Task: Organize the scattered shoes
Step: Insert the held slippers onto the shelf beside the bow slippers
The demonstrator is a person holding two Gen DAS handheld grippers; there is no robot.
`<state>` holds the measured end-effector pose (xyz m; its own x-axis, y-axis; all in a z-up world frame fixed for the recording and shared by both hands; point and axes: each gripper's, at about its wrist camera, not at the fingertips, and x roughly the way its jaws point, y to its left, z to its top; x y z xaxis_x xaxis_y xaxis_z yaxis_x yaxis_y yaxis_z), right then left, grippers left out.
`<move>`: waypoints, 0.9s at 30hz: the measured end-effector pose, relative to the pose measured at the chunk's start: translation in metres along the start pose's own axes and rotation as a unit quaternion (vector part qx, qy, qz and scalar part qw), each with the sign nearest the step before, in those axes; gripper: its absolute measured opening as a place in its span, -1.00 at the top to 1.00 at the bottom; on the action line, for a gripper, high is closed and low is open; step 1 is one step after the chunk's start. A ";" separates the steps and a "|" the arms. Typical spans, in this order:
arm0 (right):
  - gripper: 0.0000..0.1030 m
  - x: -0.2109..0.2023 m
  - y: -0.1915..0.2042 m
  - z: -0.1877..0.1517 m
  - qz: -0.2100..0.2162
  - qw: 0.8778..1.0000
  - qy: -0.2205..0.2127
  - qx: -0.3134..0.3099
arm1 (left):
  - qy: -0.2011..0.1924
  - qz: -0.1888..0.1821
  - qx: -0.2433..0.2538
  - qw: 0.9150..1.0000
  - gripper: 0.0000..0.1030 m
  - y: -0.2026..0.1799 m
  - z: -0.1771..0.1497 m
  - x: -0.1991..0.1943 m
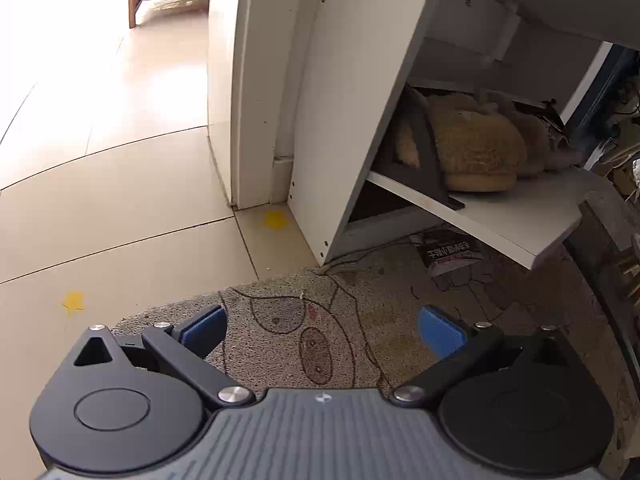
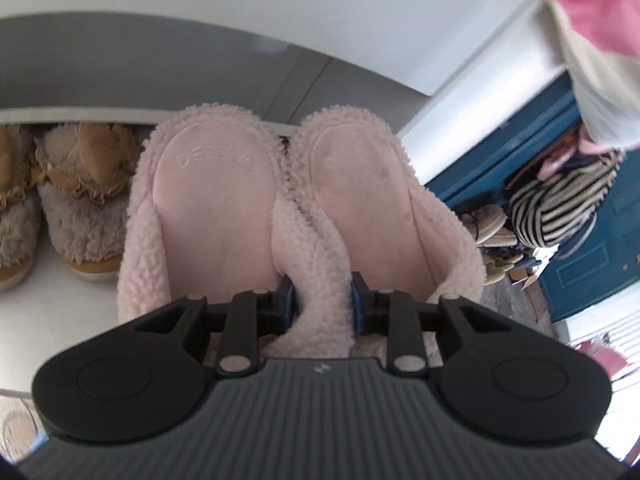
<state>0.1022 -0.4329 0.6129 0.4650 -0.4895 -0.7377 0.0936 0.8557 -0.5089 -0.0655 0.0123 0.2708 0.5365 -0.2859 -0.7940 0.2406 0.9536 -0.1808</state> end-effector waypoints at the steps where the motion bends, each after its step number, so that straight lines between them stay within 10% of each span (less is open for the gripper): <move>1: 0.50 0.003 0.001 0.004 0.001 1.000 0.007 -0.009 | 0.000 -0.002 0.002 1.000 -0.99 -0.002 0.000 -0.001; 27: 0.47 0.049 0.017 0.055 0.040 0.991 0.097 -0.079 | 0.020 0.005 0.006 1.000 -0.99 -0.011 0.003 0.008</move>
<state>0.1748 -0.4328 0.5927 0.2862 -0.4566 -0.8424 -0.0826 0.8641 -0.4964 -0.0613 -0.0009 0.2687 0.5062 -0.2722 -0.8183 0.2456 0.9551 -0.1658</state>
